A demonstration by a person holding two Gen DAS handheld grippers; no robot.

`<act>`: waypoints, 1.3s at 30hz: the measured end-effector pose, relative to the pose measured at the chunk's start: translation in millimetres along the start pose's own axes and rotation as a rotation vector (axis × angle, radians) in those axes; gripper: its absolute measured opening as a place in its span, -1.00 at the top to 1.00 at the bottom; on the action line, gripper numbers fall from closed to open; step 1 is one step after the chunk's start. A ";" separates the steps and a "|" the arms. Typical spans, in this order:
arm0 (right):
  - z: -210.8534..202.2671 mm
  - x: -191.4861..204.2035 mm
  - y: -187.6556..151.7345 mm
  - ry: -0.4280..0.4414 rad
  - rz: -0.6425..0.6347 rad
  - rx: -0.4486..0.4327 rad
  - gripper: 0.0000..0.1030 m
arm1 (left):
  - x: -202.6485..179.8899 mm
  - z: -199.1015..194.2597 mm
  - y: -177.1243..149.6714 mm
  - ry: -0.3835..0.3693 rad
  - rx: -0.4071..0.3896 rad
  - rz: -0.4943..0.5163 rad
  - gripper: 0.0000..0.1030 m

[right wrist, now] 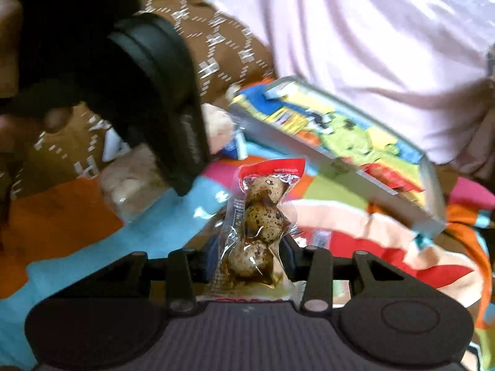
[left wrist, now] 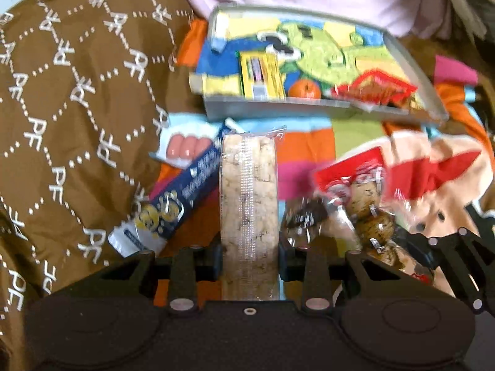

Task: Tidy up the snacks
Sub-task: 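Carry rice-cake bar into box lid with left tool while right tool drops quail-egg packet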

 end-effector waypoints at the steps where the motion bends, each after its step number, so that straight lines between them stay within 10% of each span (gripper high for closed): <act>1: -0.1 -6.4 1.9 -0.014 0.014 -0.014 0.12 | -0.6 -2.5 4.4 0.002 -0.015 -0.010 0.33; 24: 14.3 -150.0 60.4 -0.206 0.445 -0.519 0.11 | -28.3 2.8 145.7 0.088 -0.271 -0.095 0.32; 39: 95.2 -190.0 73.3 -0.131 0.691 -0.474 0.10 | -9.7 64.7 189.0 0.123 -0.271 -0.169 0.32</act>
Point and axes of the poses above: each gripper's, at about its wrist camera, not at the fingertips, and z roughly the way its jaws point, x to its left, y to its top, the point moved 6 cm from there along z, roughly the way its jaws point, and after that the axes turned 3 degrees about x, right-handed, at the moved point
